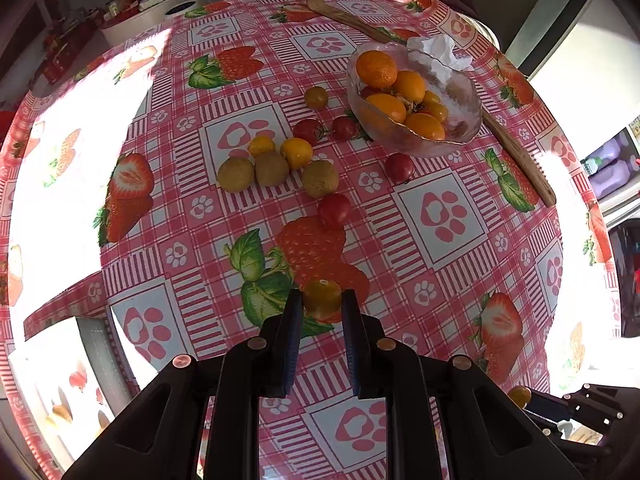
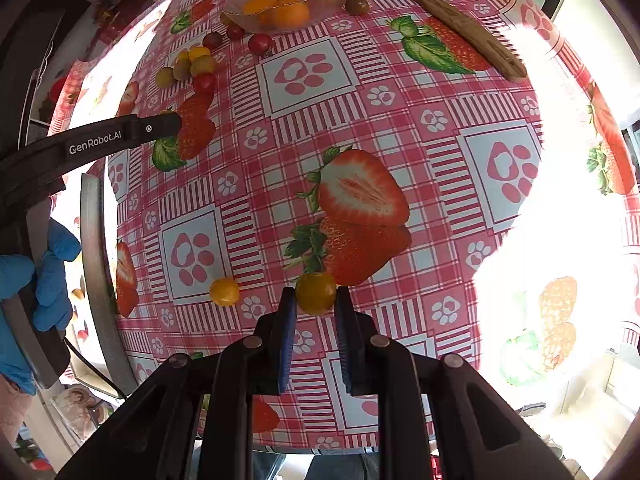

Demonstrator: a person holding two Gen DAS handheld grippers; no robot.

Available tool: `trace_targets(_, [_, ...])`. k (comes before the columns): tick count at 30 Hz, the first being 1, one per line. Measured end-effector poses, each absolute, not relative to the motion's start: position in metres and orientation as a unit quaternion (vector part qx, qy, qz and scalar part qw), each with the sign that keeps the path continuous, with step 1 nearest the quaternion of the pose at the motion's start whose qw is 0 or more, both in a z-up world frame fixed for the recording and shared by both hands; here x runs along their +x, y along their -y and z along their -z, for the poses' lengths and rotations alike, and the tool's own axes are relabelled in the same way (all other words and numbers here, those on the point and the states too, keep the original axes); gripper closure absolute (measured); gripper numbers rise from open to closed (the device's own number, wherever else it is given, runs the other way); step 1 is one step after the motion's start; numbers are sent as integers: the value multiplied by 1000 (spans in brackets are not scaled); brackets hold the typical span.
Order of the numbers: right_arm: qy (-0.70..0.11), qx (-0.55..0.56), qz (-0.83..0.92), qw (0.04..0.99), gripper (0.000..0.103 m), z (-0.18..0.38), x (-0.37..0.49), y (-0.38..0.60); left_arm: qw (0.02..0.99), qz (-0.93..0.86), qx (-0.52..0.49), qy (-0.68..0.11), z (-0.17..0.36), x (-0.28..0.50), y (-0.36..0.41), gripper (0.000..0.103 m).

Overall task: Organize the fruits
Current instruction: 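Grasp a yellow cherry tomato with the left gripper while the right grasps another yellow tomato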

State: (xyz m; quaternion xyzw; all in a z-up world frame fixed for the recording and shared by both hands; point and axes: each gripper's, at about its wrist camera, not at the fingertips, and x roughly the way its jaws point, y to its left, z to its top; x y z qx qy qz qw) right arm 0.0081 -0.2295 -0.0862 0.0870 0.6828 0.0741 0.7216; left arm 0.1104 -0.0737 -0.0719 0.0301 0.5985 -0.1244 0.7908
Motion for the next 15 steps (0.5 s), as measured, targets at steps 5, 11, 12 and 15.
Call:
trace_targets(5, [-679, 77, -82, 725, 82, 83, 9, 218, 794, 117, 26, -597, 62, 92, 63, 82])
trace_targets(11, [-676, 59, -96, 729, 82, 76, 10, 197, 795, 99, 12, -598, 58, 65, 37, 82])
trace_targets(12, [-675, 55, -99, 729, 82, 75, 10, 192, 795, 97, 10, -599, 57, 61, 32, 82])
trace_targets(15, [-672, 44, -110, 731, 82, 71, 11, 178, 796, 86, 2, -599, 55, 50, 14, 82])
